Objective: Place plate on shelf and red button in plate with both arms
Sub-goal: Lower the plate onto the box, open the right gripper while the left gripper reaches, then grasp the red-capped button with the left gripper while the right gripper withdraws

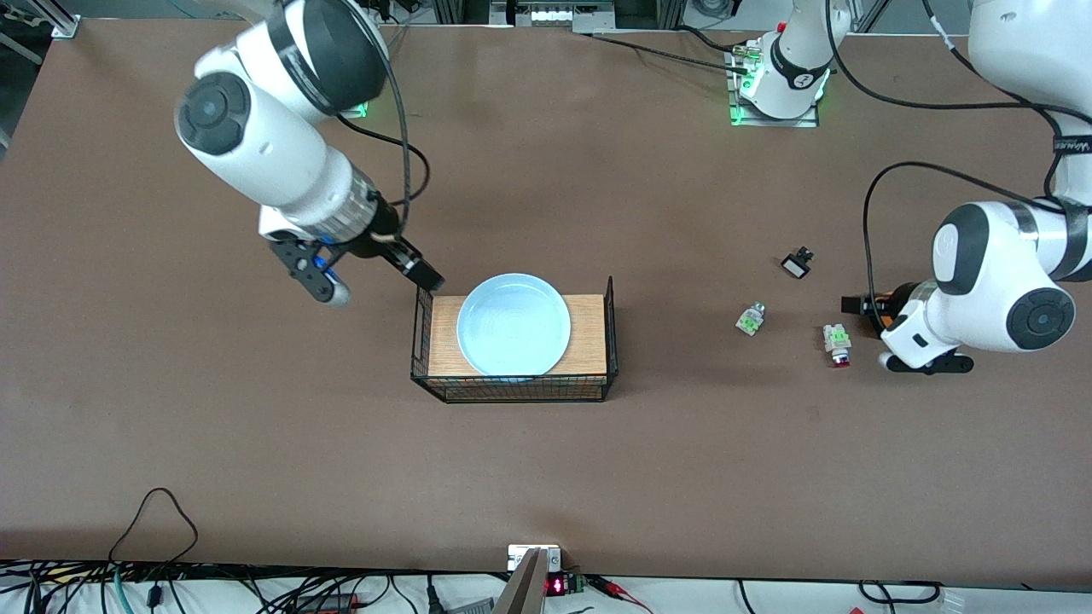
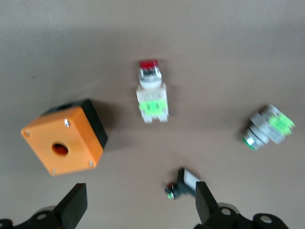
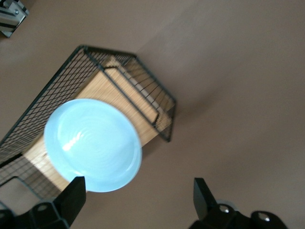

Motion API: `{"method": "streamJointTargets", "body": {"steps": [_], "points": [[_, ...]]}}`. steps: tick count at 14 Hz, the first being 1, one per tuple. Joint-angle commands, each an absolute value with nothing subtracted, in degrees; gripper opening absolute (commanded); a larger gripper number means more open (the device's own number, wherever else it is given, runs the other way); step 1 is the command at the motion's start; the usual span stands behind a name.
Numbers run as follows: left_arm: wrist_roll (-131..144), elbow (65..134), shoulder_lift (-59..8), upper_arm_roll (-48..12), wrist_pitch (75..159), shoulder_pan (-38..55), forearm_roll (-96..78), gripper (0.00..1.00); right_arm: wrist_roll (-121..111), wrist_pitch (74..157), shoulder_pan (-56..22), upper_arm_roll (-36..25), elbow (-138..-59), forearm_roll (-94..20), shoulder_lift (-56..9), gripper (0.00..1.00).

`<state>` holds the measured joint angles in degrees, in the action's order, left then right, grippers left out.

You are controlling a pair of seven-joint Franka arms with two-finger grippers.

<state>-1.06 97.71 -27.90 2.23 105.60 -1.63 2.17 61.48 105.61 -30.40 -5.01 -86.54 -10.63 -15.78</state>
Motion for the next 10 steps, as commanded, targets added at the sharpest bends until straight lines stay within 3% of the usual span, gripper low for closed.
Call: {"method": "streamJointTargets", "body": {"steps": [1, 5, 10], "points": [[-0.35, 101.75, -28.83, 1.93, 114.21, -2.81, 2.37, 1.00, 48.92, 98.72, -27.70, -4.83, -82.10, -4.68, -16.09, 1.00], [-0.35, 107.04, -31.02, 1.50, 128.47, -2.73, 2.29, 1.00, 30.63, 94.93, -20.77, -4.83, -81.91, 0.17, -13.71, 1.00], [-0.44, 107.23, -34.10, 1.41, 133.06, -2.29, 2.29, 1.00, 8.22, 93.60, -9.34, -4.83, -84.19, 0.18, -13.19, 1.00]]}}
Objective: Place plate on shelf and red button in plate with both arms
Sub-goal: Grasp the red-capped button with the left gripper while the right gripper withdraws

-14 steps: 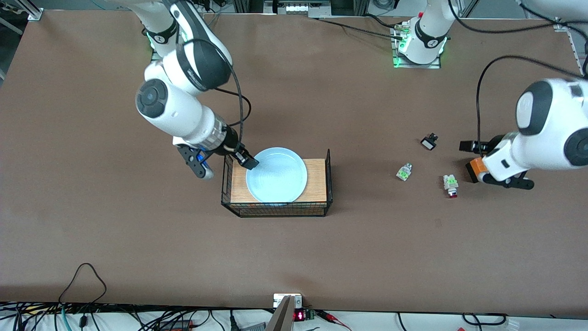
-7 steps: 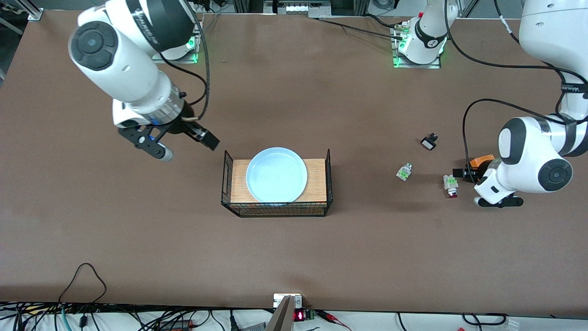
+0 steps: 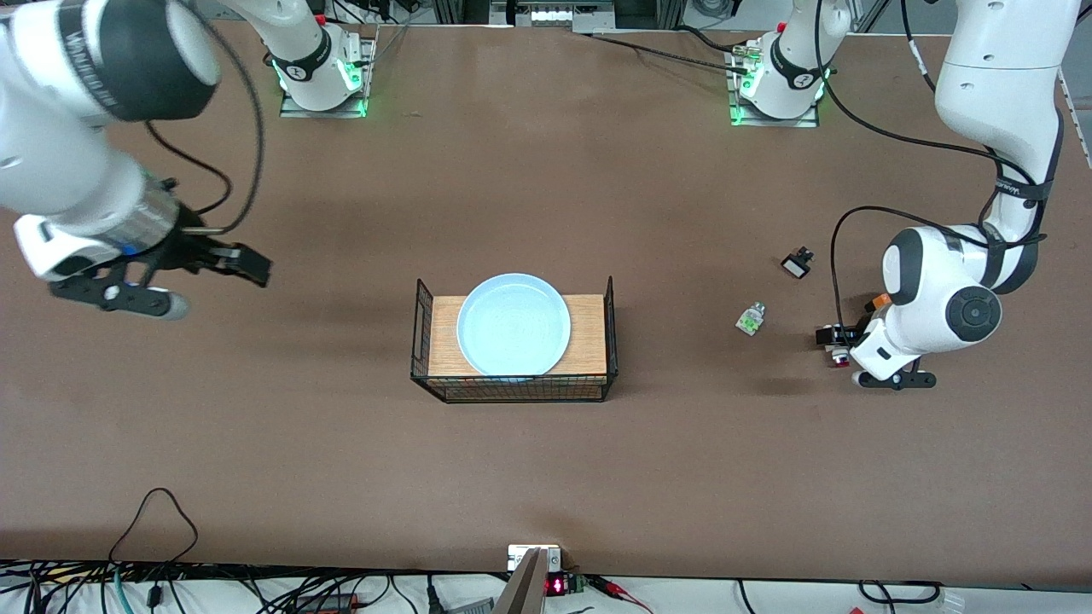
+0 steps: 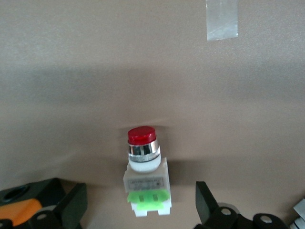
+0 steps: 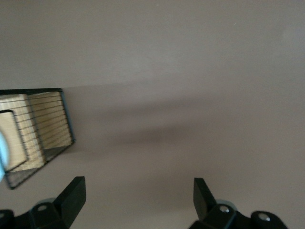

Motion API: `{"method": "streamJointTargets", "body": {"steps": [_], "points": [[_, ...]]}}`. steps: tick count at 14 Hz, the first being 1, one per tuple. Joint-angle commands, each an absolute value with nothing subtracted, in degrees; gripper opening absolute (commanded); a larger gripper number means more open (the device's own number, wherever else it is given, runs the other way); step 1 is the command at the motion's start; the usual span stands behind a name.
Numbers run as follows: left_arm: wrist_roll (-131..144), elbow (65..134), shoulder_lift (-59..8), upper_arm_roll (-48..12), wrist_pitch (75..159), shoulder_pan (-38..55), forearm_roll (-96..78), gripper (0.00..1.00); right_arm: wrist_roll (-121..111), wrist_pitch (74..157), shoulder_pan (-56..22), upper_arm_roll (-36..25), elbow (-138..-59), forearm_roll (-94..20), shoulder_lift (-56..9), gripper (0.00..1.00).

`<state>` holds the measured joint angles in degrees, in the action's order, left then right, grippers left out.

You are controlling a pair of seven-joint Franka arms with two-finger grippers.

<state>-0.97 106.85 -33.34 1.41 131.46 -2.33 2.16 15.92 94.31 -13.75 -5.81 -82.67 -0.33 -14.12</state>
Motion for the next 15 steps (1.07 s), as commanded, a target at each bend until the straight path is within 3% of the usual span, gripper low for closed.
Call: {"method": "streamJointTargets", "body": {"steps": [1, 4, 7, 10, 15], "points": [[-0.44, 107.23, -34.80, 1.41, 133.50, -2.37, 2.29, 1.00, 5.30, 93.60, -7.05, -4.83, -85.42, 0.09, -12.92, 1.00], [-0.44, 107.49, -34.81, 1.32, 132.81, -2.11, 2.29, 0.49, 1.67, 93.25, -5.36, -4.83, -88.50, 0.17, -11.34, 1.00], [-0.35, 106.88, -34.02, 0.18, 129.92, -2.46, 2.20, 0.19, 0.19, 93.15, -5.10, -4.75, -90.95, 0.35, -9.59, 1.00], [-0.26, 105.21, -30.43, -0.09, 124.05, -2.46, 2.11, 0.16, -0.88, 96.86, -5.10, -4.83, -94.83, 0.35, -7.12, 1.00], [-0.44, 88.28, -26.46, -4.30, 95.33, -2.46, -1.04, 0.17, -0.09, 97.03, -5.19, -4.75, -94.40, 0.00, -7.21, 1.00]]}}
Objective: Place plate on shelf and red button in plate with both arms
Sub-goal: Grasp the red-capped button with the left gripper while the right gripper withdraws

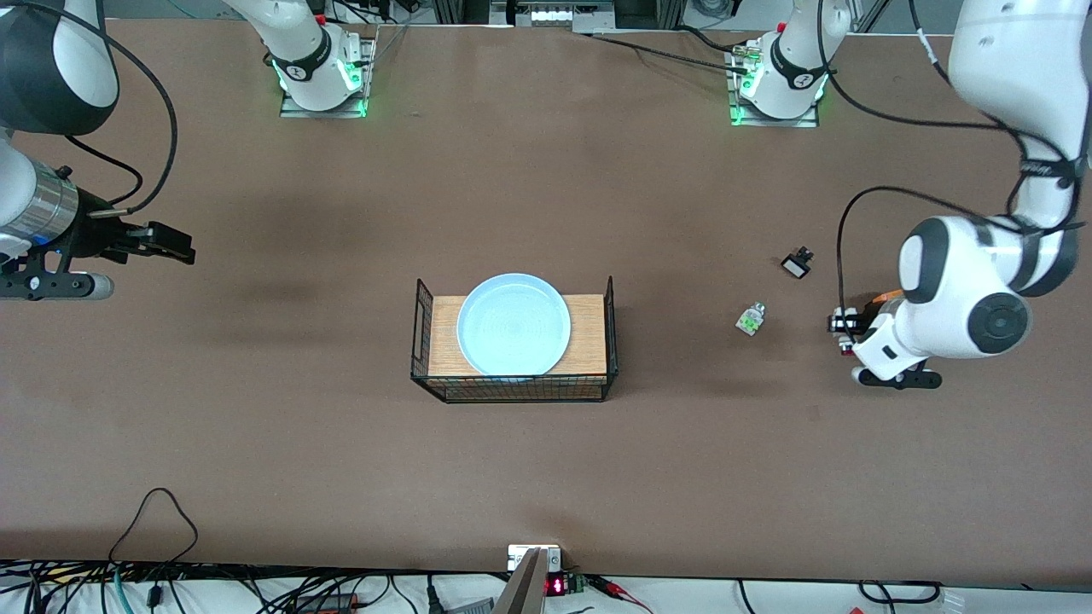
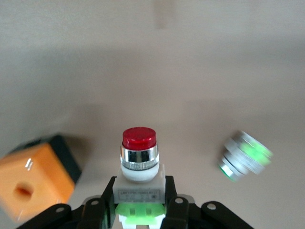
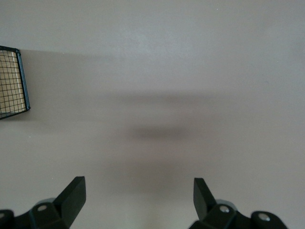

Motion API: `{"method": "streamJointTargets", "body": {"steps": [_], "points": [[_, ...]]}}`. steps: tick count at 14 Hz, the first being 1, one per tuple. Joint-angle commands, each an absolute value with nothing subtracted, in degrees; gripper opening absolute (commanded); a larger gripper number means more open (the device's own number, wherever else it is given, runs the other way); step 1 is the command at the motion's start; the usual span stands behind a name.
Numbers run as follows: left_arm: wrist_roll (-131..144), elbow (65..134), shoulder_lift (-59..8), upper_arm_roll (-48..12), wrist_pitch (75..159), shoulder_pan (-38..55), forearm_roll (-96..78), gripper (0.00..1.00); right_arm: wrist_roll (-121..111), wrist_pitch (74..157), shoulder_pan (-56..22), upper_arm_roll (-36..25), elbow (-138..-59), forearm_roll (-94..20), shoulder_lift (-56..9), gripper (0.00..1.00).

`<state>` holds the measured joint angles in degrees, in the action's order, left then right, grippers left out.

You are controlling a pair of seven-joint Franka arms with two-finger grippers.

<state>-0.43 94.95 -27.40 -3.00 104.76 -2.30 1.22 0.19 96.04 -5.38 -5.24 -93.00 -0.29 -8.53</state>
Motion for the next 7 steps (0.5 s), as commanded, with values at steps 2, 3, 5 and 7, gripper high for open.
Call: {"method": "streamJointTargets", "body": {"steps": [2, 3, 5, 7], "points": [[0.17, 78.88, -26.46, -6.76, 86.17, -1.85, -2.55, 0.17, -0.43, 96.59, -4.92, -4.75, -93.17, -0.61, -7.82, 1.00], [0.35, 76.14, -26.46, -8.86, 83.70, -1.85, -2.72, 0.18, -1.14, 96.50, -4.92, -4.66, -92.90, -0.53, -7.91, 1.00], [2.88, 74.19, -26.46, -14.21, 82.79, -1.93, -3.77, 0.18, -1.06, 96.42, -5.36, -4.49, -91.85, 0.08, -7.65, 1.00], [9.54, 73.66, -26.46, -20.10, 83.14, -0.36, -3.78, 0.16, -0.88, 96.42, -5.45, -4.48, -90.62, 0.09, -7.47, 1.00]]}}
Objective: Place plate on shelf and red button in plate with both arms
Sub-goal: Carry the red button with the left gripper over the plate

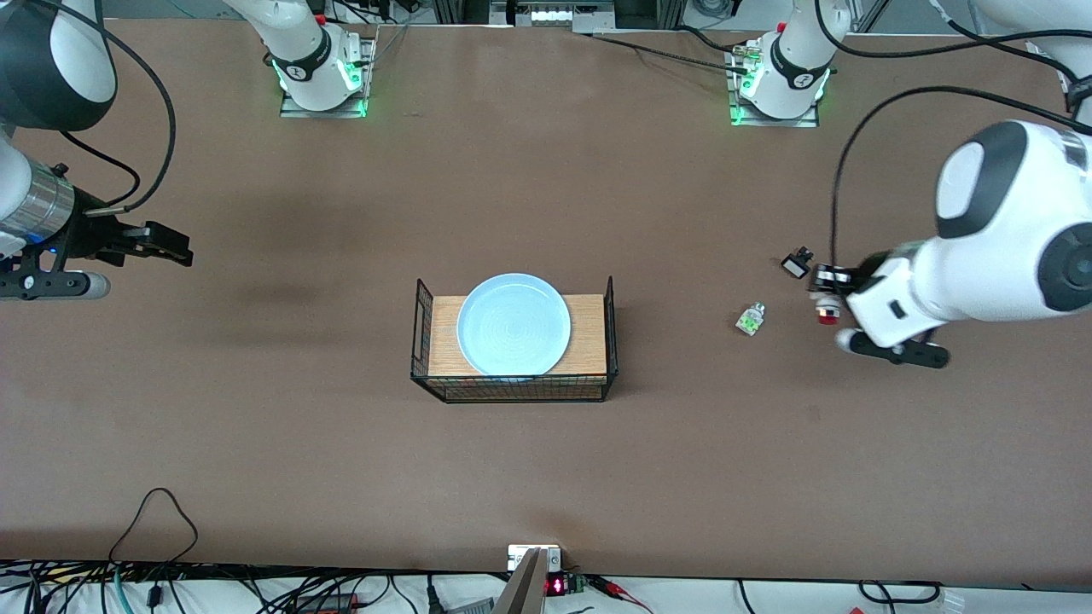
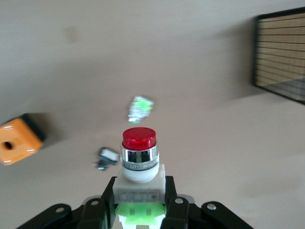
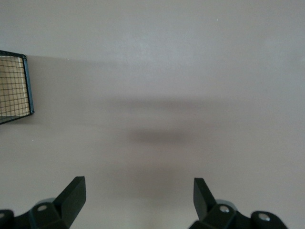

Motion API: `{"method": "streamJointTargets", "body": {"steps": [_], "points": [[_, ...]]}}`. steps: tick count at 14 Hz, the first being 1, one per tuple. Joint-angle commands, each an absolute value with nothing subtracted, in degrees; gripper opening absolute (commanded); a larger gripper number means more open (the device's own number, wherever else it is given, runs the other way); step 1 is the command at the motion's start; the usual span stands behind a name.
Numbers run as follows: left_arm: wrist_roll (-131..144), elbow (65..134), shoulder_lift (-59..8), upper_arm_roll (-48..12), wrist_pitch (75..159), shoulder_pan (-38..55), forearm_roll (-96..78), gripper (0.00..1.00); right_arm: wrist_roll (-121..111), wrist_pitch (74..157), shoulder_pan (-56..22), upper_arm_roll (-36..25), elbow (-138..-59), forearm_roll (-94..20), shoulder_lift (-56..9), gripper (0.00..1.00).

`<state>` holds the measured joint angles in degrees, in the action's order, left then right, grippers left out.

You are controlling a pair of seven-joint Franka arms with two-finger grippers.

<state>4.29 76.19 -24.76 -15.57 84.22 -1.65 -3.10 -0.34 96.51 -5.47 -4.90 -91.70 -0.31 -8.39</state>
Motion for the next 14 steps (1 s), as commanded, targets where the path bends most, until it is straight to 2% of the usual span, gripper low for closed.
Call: {"method": "streamJointTargets", "body": {"steps": [1, 4, 7, 11, 14], "points": [[13.67, 71.56, -26.89, -21.17, 83.58, 1.13, -3.95, 0.16, -1.05, 96.42, -5.36, -4.57, -90.35, 0.09, -7.30, 1.00], [24.31, 67.68, -30.23, -21.45, 88.75, 10.43, -3.60, 0.16, -0.62, 96.33, -5.36, -4.57, -90.35, 0.00, -6.51, 1.00], [35.04, 67.59, -32.86, -21.27, 100.16, 18.08, -3.34, 0.16, -0.18, 96.06, -5.45, -4.39, -90.26, 0.17, -6.33, 1.00], [39.11, 67.67, -37.69, -20.57, 114.31, 24.42, -0.81, 0.16, -0.26, 96.06, -5.27, -4.66, -90.35, 0.18, -6.33, 1.00], [39.29, 67.68, -41.56, -20.48, 121.18, 26.54, 3.86, 0.17, -0.18, 96.06, -5.27, -4.66, -90.35, 0.18, -6.33, 1.00]]}}
